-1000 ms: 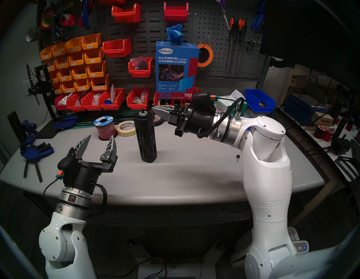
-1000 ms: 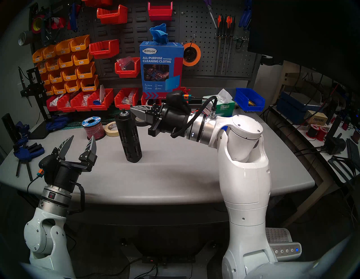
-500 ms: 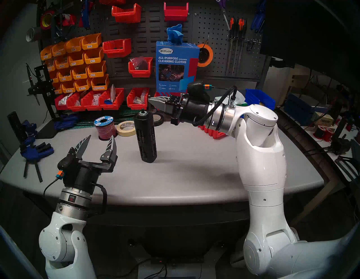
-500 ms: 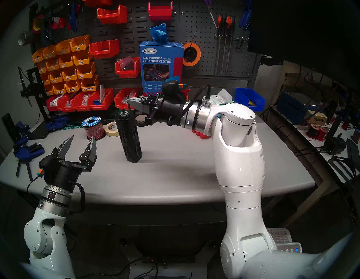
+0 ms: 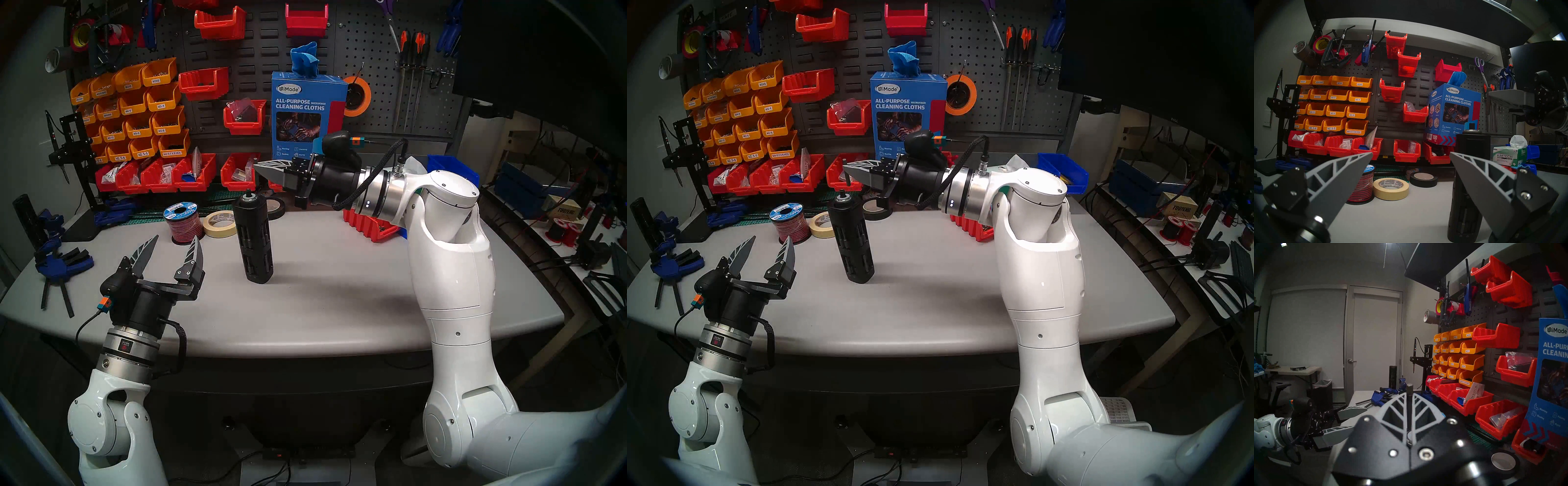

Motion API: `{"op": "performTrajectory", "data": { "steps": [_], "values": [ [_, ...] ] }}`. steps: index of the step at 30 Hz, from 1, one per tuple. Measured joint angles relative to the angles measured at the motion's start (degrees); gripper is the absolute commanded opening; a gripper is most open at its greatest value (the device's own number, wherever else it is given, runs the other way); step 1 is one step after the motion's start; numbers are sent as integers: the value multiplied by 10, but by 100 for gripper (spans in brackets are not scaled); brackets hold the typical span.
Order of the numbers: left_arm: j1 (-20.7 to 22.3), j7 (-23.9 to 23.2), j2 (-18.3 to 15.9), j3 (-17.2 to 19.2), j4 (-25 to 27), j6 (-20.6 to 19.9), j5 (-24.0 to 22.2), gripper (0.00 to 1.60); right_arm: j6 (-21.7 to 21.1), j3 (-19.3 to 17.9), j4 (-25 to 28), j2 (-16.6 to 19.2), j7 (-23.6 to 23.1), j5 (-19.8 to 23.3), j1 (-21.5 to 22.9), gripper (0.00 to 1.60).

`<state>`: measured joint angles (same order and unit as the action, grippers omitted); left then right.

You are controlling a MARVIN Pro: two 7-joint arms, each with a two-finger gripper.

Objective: Pick a screwdriver bit and insert it into the screwdriver

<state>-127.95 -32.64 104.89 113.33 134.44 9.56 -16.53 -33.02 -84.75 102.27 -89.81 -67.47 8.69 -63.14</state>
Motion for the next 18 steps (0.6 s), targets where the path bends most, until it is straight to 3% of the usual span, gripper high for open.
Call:
{"op": "performTrajectory", "data": {
  "steps": [18],
  "values": [
    [0,0,0,0,0,0,0,160,19,1,-26,-11,1,3,10,0]
  ]
}}
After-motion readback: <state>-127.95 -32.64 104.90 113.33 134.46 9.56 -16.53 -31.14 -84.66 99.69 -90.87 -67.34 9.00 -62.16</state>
